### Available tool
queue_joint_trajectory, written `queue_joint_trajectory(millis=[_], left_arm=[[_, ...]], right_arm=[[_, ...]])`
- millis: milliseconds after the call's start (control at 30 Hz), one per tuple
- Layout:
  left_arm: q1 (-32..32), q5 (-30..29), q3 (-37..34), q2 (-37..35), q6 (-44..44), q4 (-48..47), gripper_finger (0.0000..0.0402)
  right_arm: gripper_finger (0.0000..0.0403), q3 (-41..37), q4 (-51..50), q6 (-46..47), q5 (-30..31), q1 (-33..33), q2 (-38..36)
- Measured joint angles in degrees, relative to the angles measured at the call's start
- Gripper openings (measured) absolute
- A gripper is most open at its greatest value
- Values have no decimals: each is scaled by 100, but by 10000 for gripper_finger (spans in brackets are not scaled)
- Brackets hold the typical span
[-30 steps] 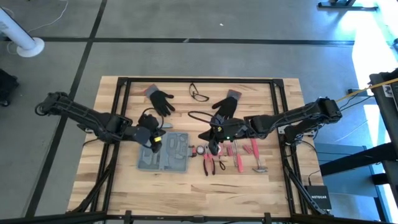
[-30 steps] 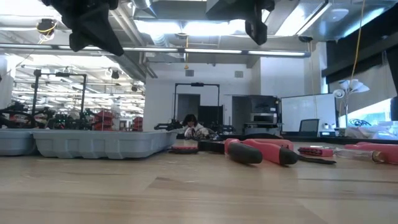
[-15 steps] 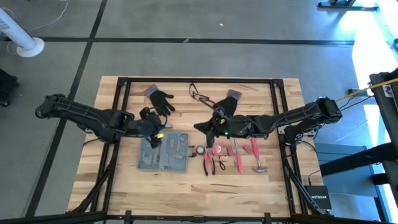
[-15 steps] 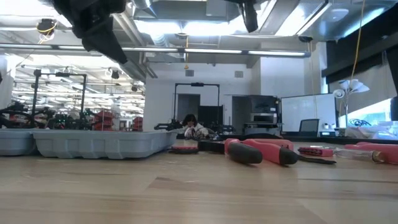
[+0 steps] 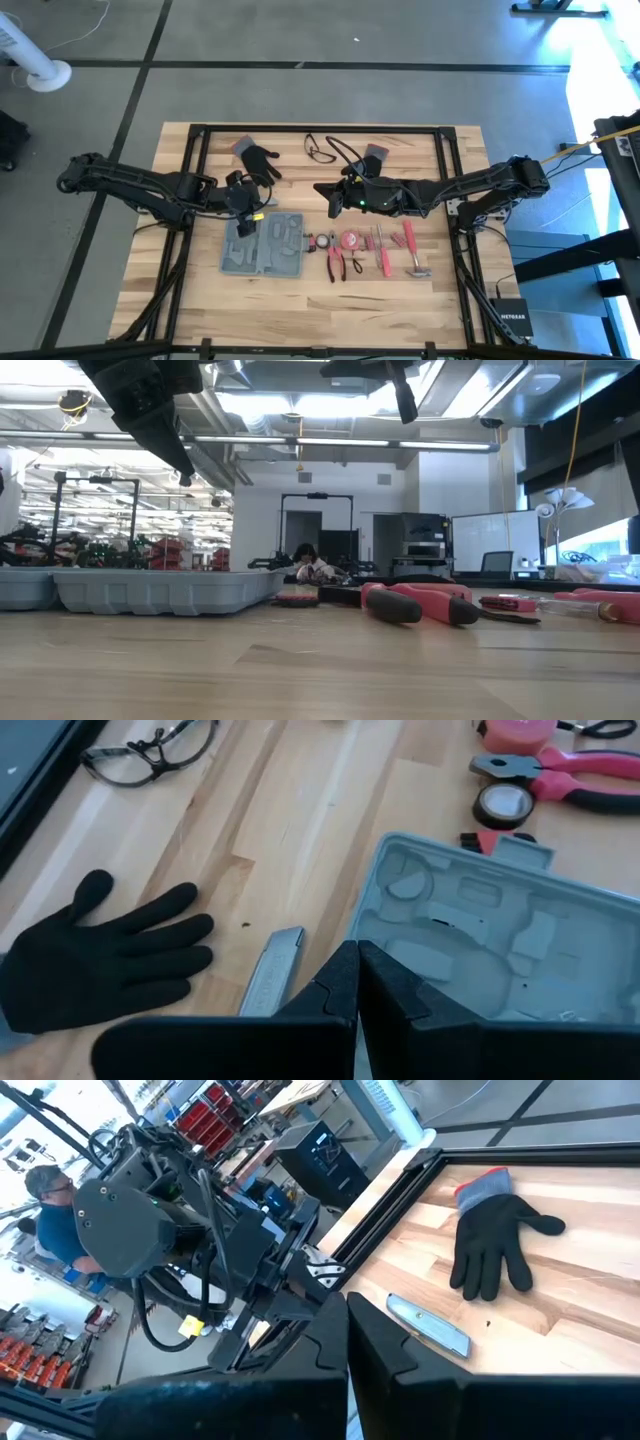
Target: Prefit tool cases
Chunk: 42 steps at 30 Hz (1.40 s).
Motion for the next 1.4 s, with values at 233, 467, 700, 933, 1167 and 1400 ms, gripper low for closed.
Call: queue_joint_trajectory(millis=[233, 467, 700, 933, 1167, 1400], left_arm=[[1, -2, -53, 0, -430, 72, 0], [-12, 46, -375, 2, -1386, -7, 0], [-12, 140, -448, 1, -1679, 45, 0], [-12, 137, -448, 2, -1827, 42, 0], [-12, 122, -448, 2, -1828, 42, 0], [-12, 120, -448, 2, -1829, 41, 0]], right_arm=[[1, 0, -1, -13, 0, 0, 0], [1, -2, -36, -79, 2, 2, 0], [1, -2, -62, -83, -4, 2, 0], [1, -2, -99, -216, -9, 2, 0], [1, -2, -204, -219, -11, 2, 0], [1, -2, -200, -219, -11, 2, 0]])
